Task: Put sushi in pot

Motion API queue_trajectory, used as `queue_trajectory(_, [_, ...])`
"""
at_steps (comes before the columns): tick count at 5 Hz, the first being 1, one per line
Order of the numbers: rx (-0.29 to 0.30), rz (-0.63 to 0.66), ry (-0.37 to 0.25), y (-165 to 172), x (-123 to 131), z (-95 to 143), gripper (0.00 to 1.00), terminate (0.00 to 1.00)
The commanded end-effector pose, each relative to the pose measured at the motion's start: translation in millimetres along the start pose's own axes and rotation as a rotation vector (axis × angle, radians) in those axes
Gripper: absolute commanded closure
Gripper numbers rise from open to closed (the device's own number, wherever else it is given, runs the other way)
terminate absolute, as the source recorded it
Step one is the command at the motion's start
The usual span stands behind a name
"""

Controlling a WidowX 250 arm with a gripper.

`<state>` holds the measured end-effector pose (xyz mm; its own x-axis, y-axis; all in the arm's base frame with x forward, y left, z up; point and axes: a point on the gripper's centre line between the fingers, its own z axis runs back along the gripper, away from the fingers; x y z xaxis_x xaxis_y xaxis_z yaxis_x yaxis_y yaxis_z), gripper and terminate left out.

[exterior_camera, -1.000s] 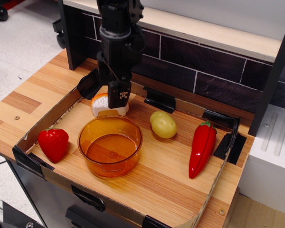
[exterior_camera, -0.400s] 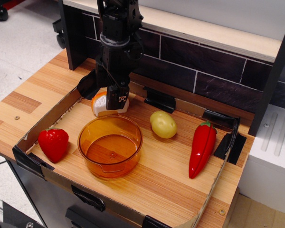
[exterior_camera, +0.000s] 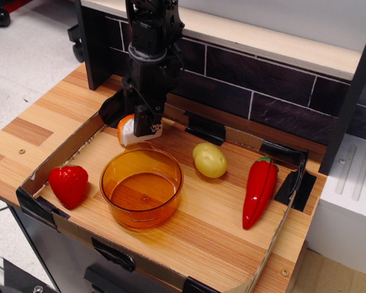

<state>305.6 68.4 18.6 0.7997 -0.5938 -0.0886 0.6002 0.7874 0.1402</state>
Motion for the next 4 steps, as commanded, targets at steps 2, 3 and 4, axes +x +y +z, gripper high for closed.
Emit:
queue_trajectory(2, [0.022, 0.048, -0.161, 3.8, 3.6, 72.3, 1.0, 0.0])
queue_trajectory(3, [0.07, 0.037, -0.21, -13.4, 1.5, 90.4, 1.0, 0.0])
queue_trajectory(4, [0.072, -0.068, -0.242, -43.4, -9.6, 97.4, 1.0, 0.0])
